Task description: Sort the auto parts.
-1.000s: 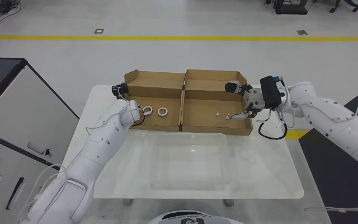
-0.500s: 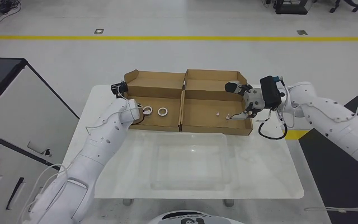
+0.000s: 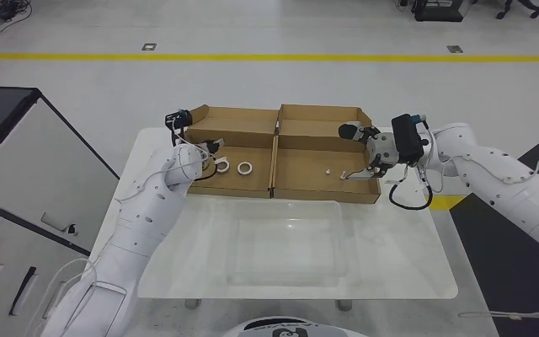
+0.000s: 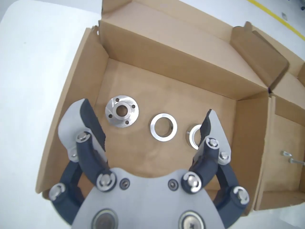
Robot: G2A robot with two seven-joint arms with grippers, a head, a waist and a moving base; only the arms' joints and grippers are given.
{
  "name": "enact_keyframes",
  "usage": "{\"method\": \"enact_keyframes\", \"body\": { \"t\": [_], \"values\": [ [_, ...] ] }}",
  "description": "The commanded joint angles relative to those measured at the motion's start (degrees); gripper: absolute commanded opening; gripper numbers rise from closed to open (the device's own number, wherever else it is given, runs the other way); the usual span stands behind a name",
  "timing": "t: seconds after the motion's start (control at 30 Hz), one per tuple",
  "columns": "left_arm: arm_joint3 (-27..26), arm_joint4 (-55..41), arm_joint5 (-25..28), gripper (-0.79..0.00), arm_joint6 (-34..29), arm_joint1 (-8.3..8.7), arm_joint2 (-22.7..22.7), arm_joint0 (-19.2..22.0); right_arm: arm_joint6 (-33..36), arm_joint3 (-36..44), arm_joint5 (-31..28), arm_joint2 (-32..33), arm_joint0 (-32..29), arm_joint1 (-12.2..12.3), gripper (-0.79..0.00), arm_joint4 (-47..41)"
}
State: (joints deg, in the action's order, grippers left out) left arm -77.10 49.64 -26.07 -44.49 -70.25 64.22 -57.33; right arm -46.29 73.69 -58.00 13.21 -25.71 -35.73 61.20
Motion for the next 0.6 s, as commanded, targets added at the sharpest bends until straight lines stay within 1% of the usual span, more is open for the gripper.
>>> {"method": "enact_keyframes", "body": {
  "t": [0.0,0.13,0.33,0.57],
  "values": [
    [-2.17,-0.87,2.77,0.0,0.35,0.36,1.56,-1.54,0.0,0.0,0.0,0.0,0.0,0.0,0.0,0.0],
    [-5.41,-2.05,7.28,0.0,-0.25,1.05,4.26,-4.03,0.0,0.0,0.0,0.0,0.0,0.0,0.0,0.0],
    [-9.78,-5.62,15.63,0.0,-1.13,2.12,9.18,-7.44,0.0,0.0,0.0,0.0,0.0,0.0,0.0,0.0],
    [-13.17,-12.25,26.79,0.0,-1.46,3.34,15.71,-11.47,0.0,0.0,0.0,0.0,0.0,0.0,0.0,0.0]
  ]
}}
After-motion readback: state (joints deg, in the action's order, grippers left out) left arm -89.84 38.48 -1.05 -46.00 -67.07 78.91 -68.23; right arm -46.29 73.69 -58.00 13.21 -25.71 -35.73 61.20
